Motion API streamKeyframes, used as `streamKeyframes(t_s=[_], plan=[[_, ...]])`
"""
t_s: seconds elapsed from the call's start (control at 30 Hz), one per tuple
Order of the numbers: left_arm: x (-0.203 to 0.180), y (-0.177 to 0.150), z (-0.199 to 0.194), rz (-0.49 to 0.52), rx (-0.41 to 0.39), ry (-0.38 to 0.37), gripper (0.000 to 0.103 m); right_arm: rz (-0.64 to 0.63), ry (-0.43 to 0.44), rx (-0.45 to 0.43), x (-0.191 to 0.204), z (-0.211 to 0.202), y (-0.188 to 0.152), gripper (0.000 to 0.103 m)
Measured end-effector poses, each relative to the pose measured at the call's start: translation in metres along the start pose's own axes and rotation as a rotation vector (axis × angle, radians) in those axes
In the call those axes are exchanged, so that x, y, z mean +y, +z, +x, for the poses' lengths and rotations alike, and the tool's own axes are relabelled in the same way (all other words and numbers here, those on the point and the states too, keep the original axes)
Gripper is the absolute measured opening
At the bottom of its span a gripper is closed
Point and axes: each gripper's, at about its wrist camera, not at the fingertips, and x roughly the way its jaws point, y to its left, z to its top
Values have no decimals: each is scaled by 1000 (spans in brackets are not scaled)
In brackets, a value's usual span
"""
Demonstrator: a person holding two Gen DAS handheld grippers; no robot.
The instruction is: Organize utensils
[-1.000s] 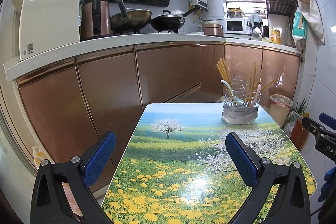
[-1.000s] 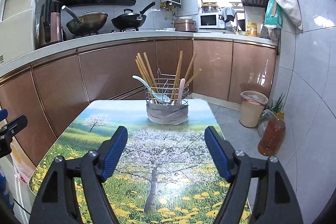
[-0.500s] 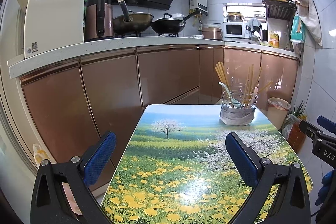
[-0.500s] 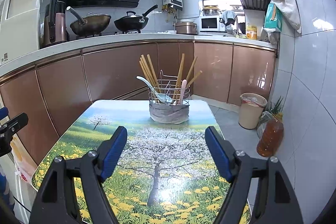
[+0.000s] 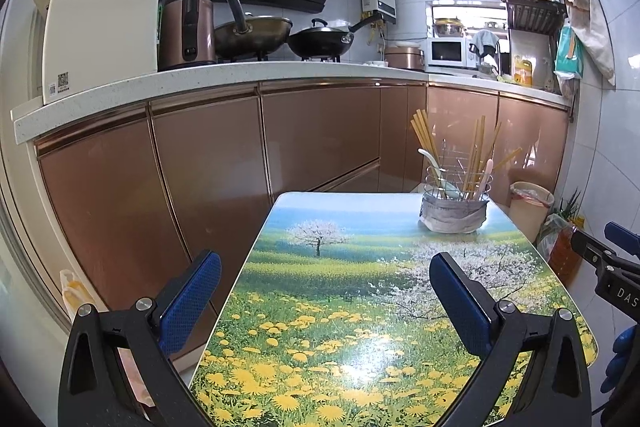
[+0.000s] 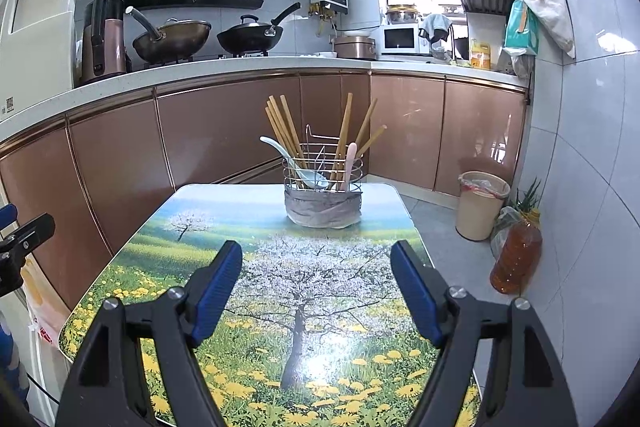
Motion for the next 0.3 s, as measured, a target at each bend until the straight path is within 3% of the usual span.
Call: streamKeyframes(t_s=[0.3], plan=[[0,2,8,-6,-6,-4,103,8,-16,23,-6,16,-2,75]])
